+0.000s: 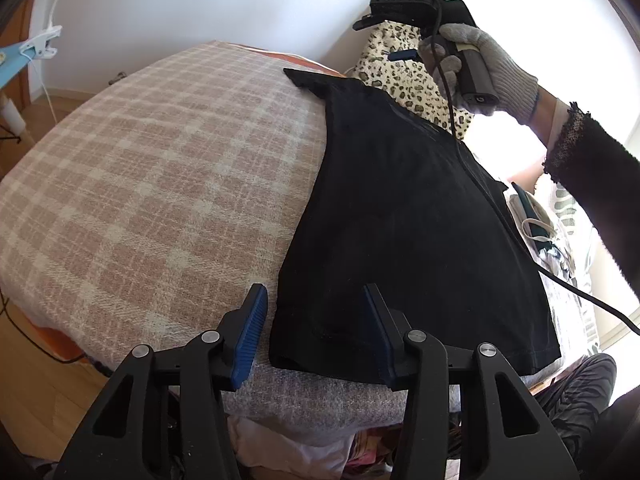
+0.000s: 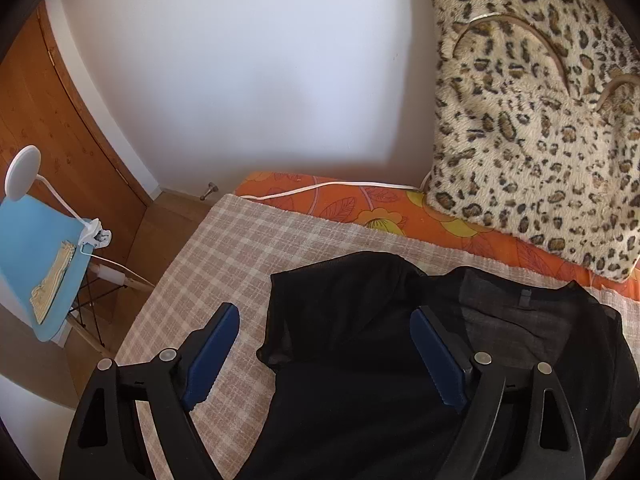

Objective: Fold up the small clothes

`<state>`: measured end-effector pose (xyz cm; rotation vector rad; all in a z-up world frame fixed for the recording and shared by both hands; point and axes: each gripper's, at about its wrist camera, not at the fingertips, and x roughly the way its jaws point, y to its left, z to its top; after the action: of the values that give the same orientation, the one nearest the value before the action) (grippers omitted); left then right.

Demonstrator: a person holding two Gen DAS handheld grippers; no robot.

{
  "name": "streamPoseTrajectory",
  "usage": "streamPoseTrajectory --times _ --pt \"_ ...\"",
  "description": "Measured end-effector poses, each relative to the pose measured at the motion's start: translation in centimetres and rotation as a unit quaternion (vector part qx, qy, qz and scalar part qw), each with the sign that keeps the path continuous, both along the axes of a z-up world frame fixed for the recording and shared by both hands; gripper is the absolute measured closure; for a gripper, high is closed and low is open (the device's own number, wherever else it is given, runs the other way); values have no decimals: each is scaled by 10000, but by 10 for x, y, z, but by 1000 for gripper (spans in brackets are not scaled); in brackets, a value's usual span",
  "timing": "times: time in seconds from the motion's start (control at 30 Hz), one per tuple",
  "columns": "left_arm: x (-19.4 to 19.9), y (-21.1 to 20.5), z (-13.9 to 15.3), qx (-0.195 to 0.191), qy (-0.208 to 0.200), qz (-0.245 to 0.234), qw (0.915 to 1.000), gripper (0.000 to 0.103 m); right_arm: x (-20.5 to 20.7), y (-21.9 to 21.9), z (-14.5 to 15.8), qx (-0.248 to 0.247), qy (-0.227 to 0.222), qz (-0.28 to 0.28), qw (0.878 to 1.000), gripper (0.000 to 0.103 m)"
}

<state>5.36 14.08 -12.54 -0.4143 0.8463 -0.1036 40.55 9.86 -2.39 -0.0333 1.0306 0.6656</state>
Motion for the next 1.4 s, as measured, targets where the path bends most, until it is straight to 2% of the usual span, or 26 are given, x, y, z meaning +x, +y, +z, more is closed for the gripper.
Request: streamPoseTrajectory --times 0.13,0.33,0.53,0.67,0.7,0.77,0.8,0.83,0.93,1.07,1.2,1.4 --pt "2 1 -1 -30 -27 3 10000 59 24 42 -35 -245 323 -47 9992 20" --pt "6 4 -3 -212 -68 -18 9998 63 44 92 -79 -625 550 -85 9965 23" --pt "8 9 -5 -395 -98 32 9992 69 47 119 -93 -1033 428 64 9937 24" --pt "7 9 -5 -403 -124 30 9991 75 43 130 -101 -1524 165 163 9880 24" --pt "7 9 -6 -402 -134 18 9991 76 40 132 -102 -1633 68 174 9864 27" --pt "7 12 -8 -502 -114 -4 9987 88 37 131 -101 -1635 -76 107 9865 35" --pt "6 14 -9 -554 -132 14 9984 89 37 130 -100 -1612 -131 59 9868 49" --pt "6 16 -10 -634 -121 22 9979 94 36 129 -99 -1601 -177 24 9869 70" --pt "4 19 -12 -849 -147 5 9963 98 36 127 -95 -1566 -112 0 9876 100" --pt "-1 17 -4 -954 -392 -60 9946 99 37 128 -83 -1175 -138 143 9929 102" --pt "1 15 -4 -1061 -411 -177 9933 100 38 117 -61 -750 -235 233 9966 102" --pt "-2 19 -1 -1295 -540 -132 9900 100 43 104 -51 -667 -287 211 9971 103"
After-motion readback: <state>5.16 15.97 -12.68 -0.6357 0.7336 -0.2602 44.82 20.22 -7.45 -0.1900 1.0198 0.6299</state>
